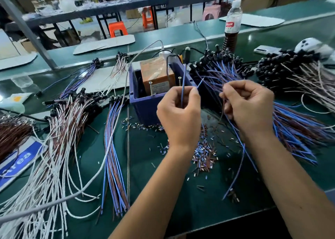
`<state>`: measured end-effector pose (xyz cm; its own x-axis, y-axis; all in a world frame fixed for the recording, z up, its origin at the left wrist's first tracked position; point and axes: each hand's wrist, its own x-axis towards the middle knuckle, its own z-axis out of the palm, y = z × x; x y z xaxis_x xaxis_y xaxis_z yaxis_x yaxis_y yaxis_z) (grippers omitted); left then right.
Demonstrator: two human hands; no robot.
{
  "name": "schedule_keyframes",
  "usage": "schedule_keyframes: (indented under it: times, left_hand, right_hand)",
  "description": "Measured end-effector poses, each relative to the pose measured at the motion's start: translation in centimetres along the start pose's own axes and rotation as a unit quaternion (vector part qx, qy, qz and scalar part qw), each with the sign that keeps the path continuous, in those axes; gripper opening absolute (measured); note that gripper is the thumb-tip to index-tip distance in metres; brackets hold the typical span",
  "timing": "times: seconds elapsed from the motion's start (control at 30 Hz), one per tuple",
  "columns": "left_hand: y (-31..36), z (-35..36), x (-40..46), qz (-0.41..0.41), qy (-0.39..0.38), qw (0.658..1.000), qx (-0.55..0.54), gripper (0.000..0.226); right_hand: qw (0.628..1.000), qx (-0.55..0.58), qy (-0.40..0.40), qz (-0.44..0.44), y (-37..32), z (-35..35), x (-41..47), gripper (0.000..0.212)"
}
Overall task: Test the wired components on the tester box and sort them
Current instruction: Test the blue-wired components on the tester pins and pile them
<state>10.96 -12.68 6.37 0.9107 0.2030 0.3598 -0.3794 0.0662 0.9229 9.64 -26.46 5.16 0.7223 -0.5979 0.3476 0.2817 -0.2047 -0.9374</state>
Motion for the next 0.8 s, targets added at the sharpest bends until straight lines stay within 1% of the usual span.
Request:
schedule_keyframes:
  times: [0.03,0.07,0.1,0.13,0.17,0.2,0.23,0.27,0.3,0.33,0.37,0.43,0.47,0.5,0.53,0.57,0.6,0.67,0.7,0.77,0.8]
  left_hand:
    - [0.2,1.4,-0.1,-0.021,-0.018,1.0,0.006,0.021]
    - [0.3,2.8,-0.2,-0.038,-0.038,0.998,0.019,0.021]
    - [0.4,4.1,-0.2,-0.05,-0.059,0.996,0.032,0.024]
    - [0.6,5.4,-0.3,-0.064,-0.081,0.994,0.037,0.03]
    - [0.9,6.6,-0.3,-0.081,-0.1,0.991,0.031,0.034]
    - [1.2,7.8,-0.4,-0.103,-0.114,0.988,0.008,0.037]
    - [1.6,8.9,-0.4,-0.13,-0.122,0.984,-0.03,0.037]
    - [2.1,9.8,-0.2,-0.159,-0.124,0.976,-0.077,0.038]
    - [2.5,10.8,-0.1,-0.185,-0.125,0.967,-0.127,0.038]
    - [3.0,11.6,0.1,-0.207,-0.126,0.954,-0.175,0.038]
    - [3.4,12.3,0.4,-0.226,-0.127,0.94,-0.223,0.037]
    - [4.1,13.3,1.1,-0.264,-0.127,0.902,-0.316,0.035]
    - [4.4,13.7,1.5,-0.285,-0.125,0.88,-0.359,0.034]
    - [4.4,14.0,1.9,-0.302,-0.123,0.863,-0.386,0.032]
    - [4.4,14.2,2.4,-0.307,-0.124,0.86,-0.389,0.03]
    - [4.2,14.4,2.9,-0.298,-0.127,0.873,-0.364,0.027]
    - [3.8,14.5,3.4,-0.277,-0.131,0.898,-0.315,0.024]
    - [2.8,14.6,4.1,-0.226,-0.128,0.948,-0.182,0.017]
    - [2.3,14.6,4.5,-0.206,-0.121,0.965,-0.112,0.013]
    - [0.8,14.6,5.4,-0.165,-0.098,0.981,0.031,0.012]
    - [0.1,14.6,5.8,-0.14,-0.094,0.98,0.104,0.015]
  right_hand:
    - [0.997,-0.035,0.06,-0.017,-0.5,-1.7,0.7,0.004]
    - [0.987,-0.077,0.13,-0.05,-1.1,-3.3,1.3,0.007]
    - [0.967,-0.13,0.191,-0.103,-1.8,-4.8,1.6,0.013]
    - [0.94,-0.189,0.229,-0.168,-2.5,-6.1,1.8,0.018]
    - [0.913,-0.247,0.23,-0.231,-3.0,-7.1,1.8,0.021]
    - [0.891,-0.301,0.193,-0.279,-3.6,-7.7,1.6,0.023]
    - [0.88,-0.34,0.134,-0.303,-4.0,-7.9,1.4,0.027]
    - [0.881,-0.364,0.067,-0.297,-4.2,-7.8,1.1,0.032]
    - [0.888,-0.373,0.005,-0.269,-4.2,-7.8,0.9,0.037]
    - [0.898,-0.369,-0.046,-0.235,-4.1,-7.8,0.6,0.041]
    - [0.909,-0.356,-0.082,-0.203,-4.0,-8.0,0.5,0.045]
    - [0.925,-0.323,-0.112,-0.169,-3.8,-8.7,0.2,0.046]
    - [0.929,-0.311,-0.111,-0.17,-3.7,-9.2,0.2,0.042]
    - [0.93,-0.305,-0.098,-0.181,-3.6,-9.6,0.3,0.034]
    - [0.927,-0.307,-0.074,-0.201,-3.5,-10.1,0.5,0.026]
    - [0.92,-0.319,-0.045,-0.222,-3.4,-10.4,0.8,0.019]
    - [0.912,-0.334,-0.02,-0.237,-3.2,-10.6,1.0,0.014]
    - [0.899,-0.368,0.006,-0.238,-2.7,-10.9,1.5,0.008]
    - [0.893,-0.388,0.011,-0.227,-2.3,-10.8,1.7,0.007]
    - [0.879,-0.429,0.022,-0.208,-1.3,-10.3,1.8,0.007]
    - [0.871,-0.448,0.026,-0.199,-0.8,-9.9,1.7,0.009]
